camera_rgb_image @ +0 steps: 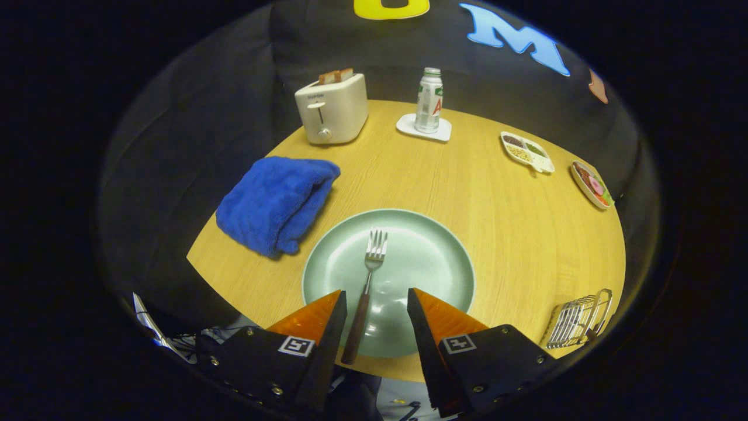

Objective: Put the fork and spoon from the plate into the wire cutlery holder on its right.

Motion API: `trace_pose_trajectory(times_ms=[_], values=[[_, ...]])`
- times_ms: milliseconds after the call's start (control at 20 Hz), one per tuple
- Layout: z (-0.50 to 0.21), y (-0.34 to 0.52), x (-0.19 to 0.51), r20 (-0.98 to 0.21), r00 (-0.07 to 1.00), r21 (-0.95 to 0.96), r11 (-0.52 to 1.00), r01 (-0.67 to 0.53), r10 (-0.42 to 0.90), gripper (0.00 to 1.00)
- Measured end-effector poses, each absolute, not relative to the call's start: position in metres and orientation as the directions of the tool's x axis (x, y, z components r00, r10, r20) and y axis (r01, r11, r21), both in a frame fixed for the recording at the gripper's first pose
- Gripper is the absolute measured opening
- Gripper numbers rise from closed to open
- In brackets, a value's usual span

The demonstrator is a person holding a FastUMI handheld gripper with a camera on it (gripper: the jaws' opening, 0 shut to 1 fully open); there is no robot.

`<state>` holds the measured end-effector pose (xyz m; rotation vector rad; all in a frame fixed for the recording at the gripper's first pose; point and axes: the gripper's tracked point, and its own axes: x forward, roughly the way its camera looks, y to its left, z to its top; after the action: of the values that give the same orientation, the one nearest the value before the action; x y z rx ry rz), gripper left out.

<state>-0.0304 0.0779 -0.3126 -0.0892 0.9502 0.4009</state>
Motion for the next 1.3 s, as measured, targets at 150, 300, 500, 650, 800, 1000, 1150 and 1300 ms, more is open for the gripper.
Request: trace_pose_trajectory(times_ms=[150, 300, 500, 650, 800, 1000, 1150, 1300], values=[[-0.338, 0.090, -0.036, -0.846, 0.446, 0.108, 0.914, -0.390, 0.291, 0.65], [-0.354, 0.091, -0.037, -0.872, 0.408, 0.106, 0.919, -0.380, 0.269, 0.23], [-0.363, 0.094, -0.036, -0.883, 0.379, 0.131, 0.921, -0.367, 0.277, 0.25], [-0.361, 0.082, -0.034, -0.888, 0.396, 0.106, 0.942, -0.319, 0.234, 0.10], [-0.360, 0.073, -0.031, -0.890, 0.407, 0.086, 0.952, -0.295, 0.206, 0.01], [-0.357, 0.071, -0.033, -0.884, 0.413, 0.102, 0.953, -0.286, 0.218, 0.01], [-0.351, 0.070, -0.031, -0.876, 0.422, 0.124, 0.955, -0.268, 0.233, 0.01], [-0.341, 0.060, -0.028, -0.867, 0.438, 0.139, 0.960, -0.243, 0.236, 0.01]])
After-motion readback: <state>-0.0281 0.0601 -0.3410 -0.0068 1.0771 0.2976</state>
